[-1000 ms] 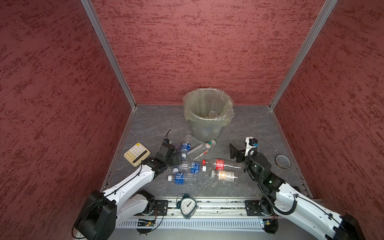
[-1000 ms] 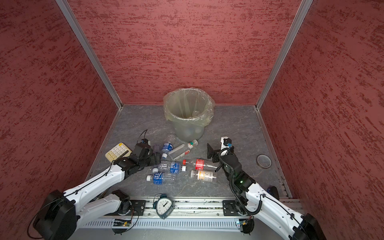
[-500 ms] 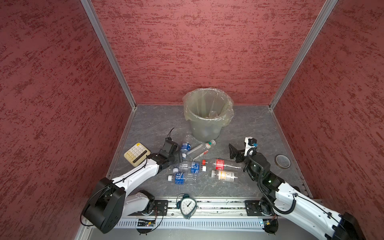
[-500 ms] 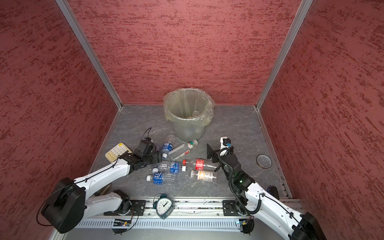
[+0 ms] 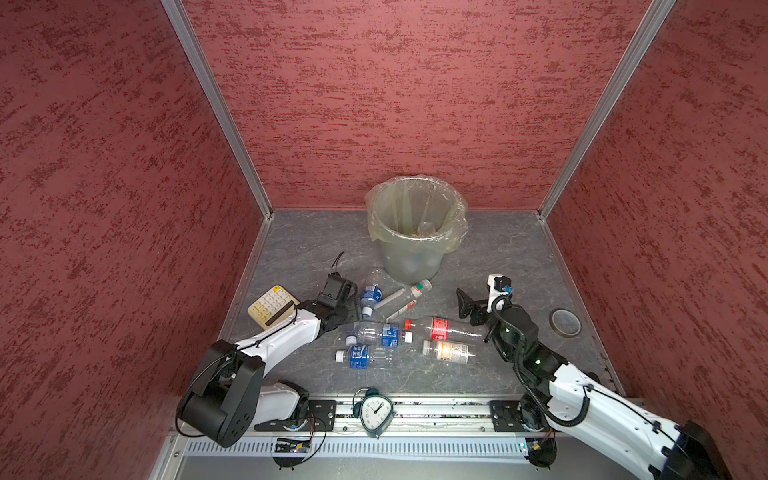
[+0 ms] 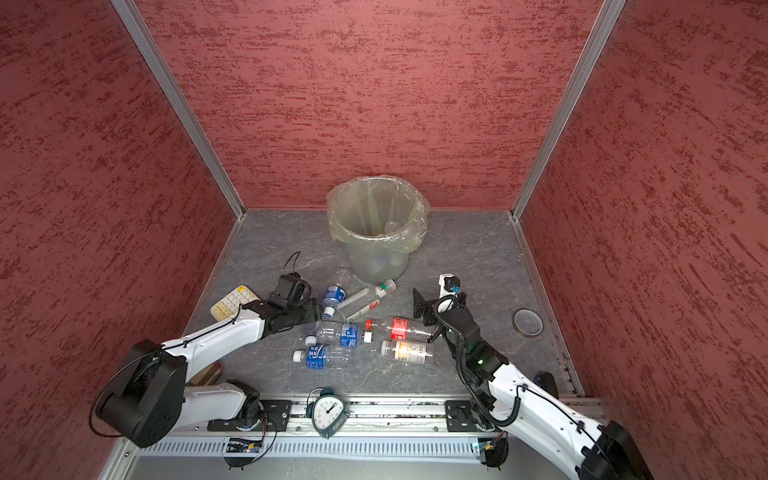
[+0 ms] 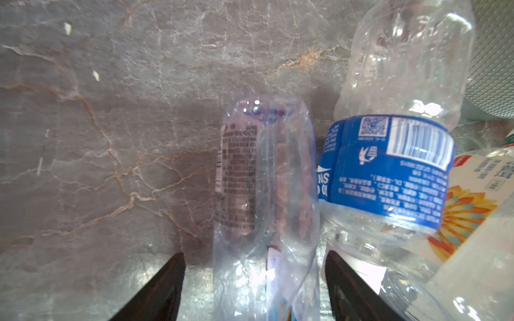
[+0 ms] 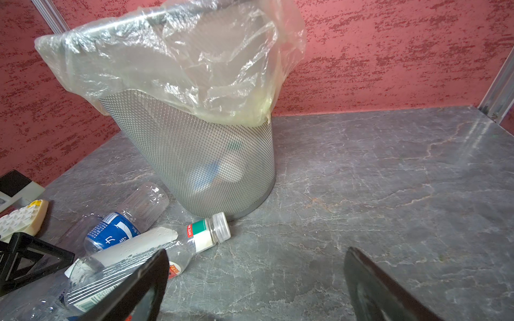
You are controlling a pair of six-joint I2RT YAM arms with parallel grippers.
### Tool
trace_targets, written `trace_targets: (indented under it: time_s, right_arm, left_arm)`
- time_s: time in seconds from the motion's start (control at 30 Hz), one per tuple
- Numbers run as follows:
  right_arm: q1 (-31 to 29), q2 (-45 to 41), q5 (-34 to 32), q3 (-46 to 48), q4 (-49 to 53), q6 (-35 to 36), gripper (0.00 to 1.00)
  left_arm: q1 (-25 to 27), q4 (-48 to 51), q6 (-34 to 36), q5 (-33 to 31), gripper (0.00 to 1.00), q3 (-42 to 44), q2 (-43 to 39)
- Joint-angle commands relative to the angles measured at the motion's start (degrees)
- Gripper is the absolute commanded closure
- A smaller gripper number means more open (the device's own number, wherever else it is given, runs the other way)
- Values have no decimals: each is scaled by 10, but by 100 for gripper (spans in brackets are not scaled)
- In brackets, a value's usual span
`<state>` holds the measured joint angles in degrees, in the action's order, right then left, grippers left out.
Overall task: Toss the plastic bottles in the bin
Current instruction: 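Lower the left gripper onto the crushed clear bottle in the pile, then close the left gripper on the crushed clear bottle and lift it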
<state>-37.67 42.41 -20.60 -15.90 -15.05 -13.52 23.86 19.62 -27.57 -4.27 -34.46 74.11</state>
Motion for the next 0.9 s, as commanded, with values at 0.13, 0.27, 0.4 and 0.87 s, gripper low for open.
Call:
trace_targets:
  time_s: [0.13,0.27,0.4,0.87]
  right_arm:
    - [1,7,-1,-13,-15,-3,2]
    - [1,9,-2,-13,-16,-3,2]
    - [1,14,-2,-15,-16,-2,2]
    - [1,18,-3,-18,-12,-1,2]
  left_arm:
    - [-8,-7,3,8,29,-11,4]
    - [-11,-5,2,8,30,-12,7]
    - [-15,-3,1,14,30,-18,21]
    - [-19,11,2,21,36,-38,59]
